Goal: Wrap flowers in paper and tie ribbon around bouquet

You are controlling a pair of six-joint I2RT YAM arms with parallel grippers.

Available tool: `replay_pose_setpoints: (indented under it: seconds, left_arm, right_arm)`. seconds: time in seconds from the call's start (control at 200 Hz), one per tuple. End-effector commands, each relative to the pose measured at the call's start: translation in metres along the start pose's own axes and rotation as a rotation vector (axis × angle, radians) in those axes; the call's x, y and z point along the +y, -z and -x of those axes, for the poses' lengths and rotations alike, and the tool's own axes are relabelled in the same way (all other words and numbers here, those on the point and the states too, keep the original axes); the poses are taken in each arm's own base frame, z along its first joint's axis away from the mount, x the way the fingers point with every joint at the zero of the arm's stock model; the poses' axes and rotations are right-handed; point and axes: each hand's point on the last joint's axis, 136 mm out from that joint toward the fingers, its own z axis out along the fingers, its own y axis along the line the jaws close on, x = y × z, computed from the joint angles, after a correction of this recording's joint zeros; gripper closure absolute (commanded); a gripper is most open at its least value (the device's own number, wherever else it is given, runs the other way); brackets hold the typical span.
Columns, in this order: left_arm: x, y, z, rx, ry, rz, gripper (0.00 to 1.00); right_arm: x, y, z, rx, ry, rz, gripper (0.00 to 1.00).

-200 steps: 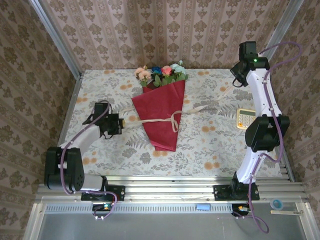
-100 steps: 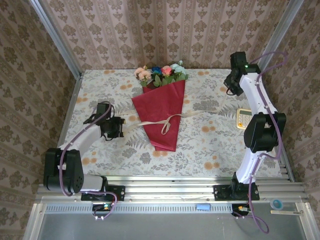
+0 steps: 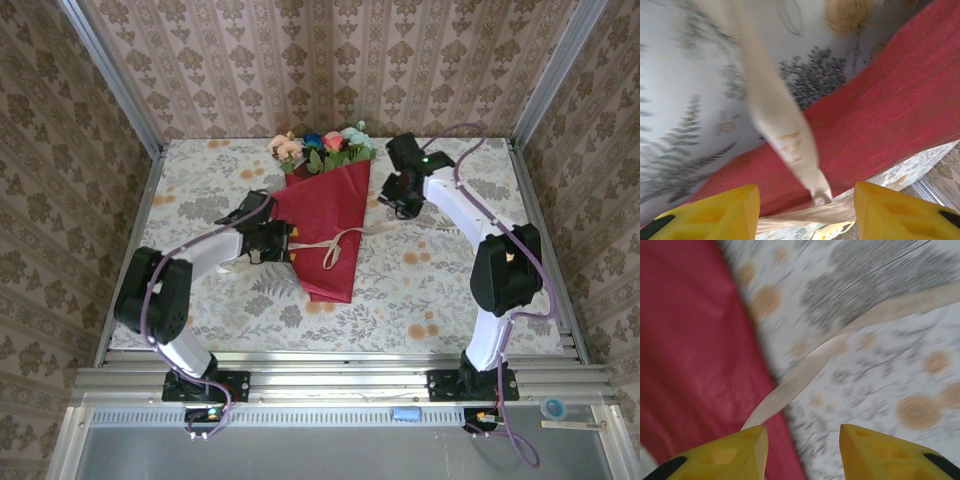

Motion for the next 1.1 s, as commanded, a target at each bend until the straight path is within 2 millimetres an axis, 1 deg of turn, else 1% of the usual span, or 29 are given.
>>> replay_pose_setpoints:
  seconds: [0.0, 0.05, 0.105, 0.2, 0.29, 0.33, 0.35, 0.37, 0.425, 0.465, 0.515, 0.6, 0.72, 0.795, 0.875, 0.96, 1.095]
  left_arm:
    - [-0.011, -0.011, -0.017, 0.039, 0.001, 0.001, 0.5]
    - [-0.008, -0.018, -0.017, 0.047, -0.003, 0.018, 0.51]
    - [-0.001, -0.025, -0.019, 0.058, -0.008, 0.039, 0.56]
    - [0.011, -0.036, -0.024, 0.083, -0.015, 0.065, 0.65]
    - [0.019, -0.041, -0.027, 0.108, -0.02, 0.07, 0.8]
    - [0.021, -0.039, -0.029, 0.112, -0.029, 0.069, 0.83]
    - [0.022, -0.037, -0.03, 0.112, -0.036, 0.07, 0.83]
    - [0.022, -0.034, -0.031, 0.112, -0.047, 0.071, 0.83]
    - [0.02, -0.024, -0.034, 0.104, -0.089, 0.074, 0.82]
    - [0.018, -0.016, -0.037, 0.097, -0.12, 0.074, 0.81]
    - [0.016, -0.009, -0.041, 0.096, -0.149, 0.073, 0.81]
    - [0.021, -0.006, -0.044, 0.117, -0.15, 0.075, 0.82]
    - [0.029, -0.007, -0.042, 0.118, -0.134, 0.082, 0.85]
    - [0.029, -0.009, -0.042, 0.123, -0.136, 0.082, 0.87]
    - [0.026, -0.011, -0.043, 0.123, -0.143, 0.08, 0.86]
    - [0.018, -0.011, -0.044, 0.118, -0.152, 0.065, 0.81]
    - [0.004, -0.011, -0.049, 0.117, -0.184, 0.055, 0.68]
  right_arm:
    - [0.029, -0.025, -0.022, 0.109, -0.02, 0.092, 0.56]
    - [0.036, -0.034, -0.029, 0.14, -0.023, 0.107, 0.57]
    - [0.043, -0.047, -0.033, 0.169, -0.027, 0.135, 0.58]
    - [0.046, -0.072, -0.035, 0.228, -0.05, 0.167, 0.58]
    - [0.046, -0.092, -0.03, 0.256, -0.031, 0.211, 0.56]
    - [0.047, -0.098, -0.025, 0.26, -0.017, 0.249, 0.55]
    - [0.044, -0.101, -0.025, 0.268, -0.013, 0.256, 0.55]
    - [0.046, -0.103, -0.018, 0.254, -0.006, 0.282, 0.54]
    - [0.043, -0.106, -0.012, 0.245, 0.012, 0.323, 0.5]
    - [0.04, -0.109, -0.009, 0.25, 0.021, 0.347, 0.47]
    - [0.039, -0.112, -0.009, 0.274, 0.029, 0.389, 0.46]
    - [0.04, -0.12, -0.016, 0.316, 0.057, 0.427, 0.46]
    - [0.044, -0.127, -0.025, 0.338, 0.081, 0.466, 0.46]
    - [0.044, -0.129, -0.03, 0.347, 0.08, 0.459, 0.46]
    - [0.038, -0.134, -0.04, 0.37, 0.076, 0.421, 0.46]
    - [0.026, -0.137, -0.052, 0.39, 0.065, 0.391, 0.45]
    - [0.008, -0.128, -0.074, 0.419, 0.037, 0.387, 0.44]
